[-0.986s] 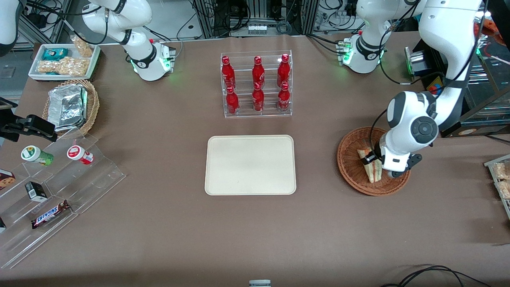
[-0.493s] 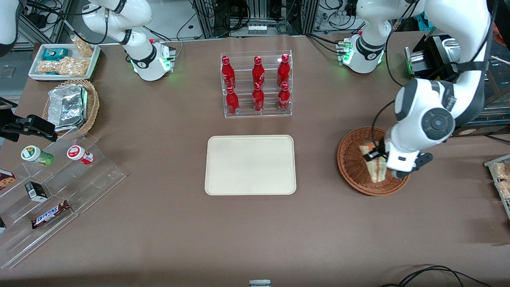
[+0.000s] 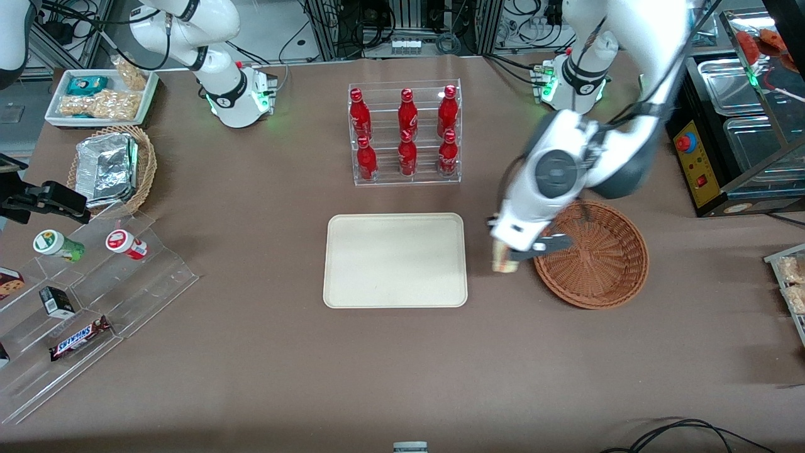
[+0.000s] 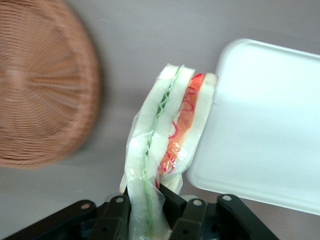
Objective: Place sandwich from basket to tray
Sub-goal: 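Lift the sandwich and carry it over the cream tray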
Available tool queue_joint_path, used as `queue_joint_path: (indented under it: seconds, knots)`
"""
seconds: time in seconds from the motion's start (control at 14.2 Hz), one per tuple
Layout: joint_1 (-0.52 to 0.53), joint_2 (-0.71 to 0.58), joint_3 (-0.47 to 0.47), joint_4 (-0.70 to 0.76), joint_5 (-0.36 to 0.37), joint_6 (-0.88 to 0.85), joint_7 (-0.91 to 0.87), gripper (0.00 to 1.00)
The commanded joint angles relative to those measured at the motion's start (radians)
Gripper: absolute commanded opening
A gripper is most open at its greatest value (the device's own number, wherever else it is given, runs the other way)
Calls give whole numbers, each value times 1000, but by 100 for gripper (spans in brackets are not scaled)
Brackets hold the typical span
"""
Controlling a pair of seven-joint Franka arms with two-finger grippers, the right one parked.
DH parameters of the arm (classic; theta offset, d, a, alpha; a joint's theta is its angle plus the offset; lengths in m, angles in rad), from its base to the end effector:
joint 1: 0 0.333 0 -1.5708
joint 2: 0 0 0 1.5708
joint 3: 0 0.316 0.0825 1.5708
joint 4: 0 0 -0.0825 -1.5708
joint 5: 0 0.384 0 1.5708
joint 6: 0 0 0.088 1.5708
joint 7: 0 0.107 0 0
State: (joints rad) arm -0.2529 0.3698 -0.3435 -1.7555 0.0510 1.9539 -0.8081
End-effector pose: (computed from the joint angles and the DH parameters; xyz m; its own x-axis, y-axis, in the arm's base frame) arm 0.5315 -0.3367 0.3573 0.9665 0.2017 -0.1586 0.1956 -0.9792 -0.0531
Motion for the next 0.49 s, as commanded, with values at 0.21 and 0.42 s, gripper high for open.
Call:
queue_joint_path:
  seconds: [0.21,0.42]
  knots:
    - [-206,343,17,404,29,-15,-146,10]
    - [-249,392,18,459,33,0,-158,10]
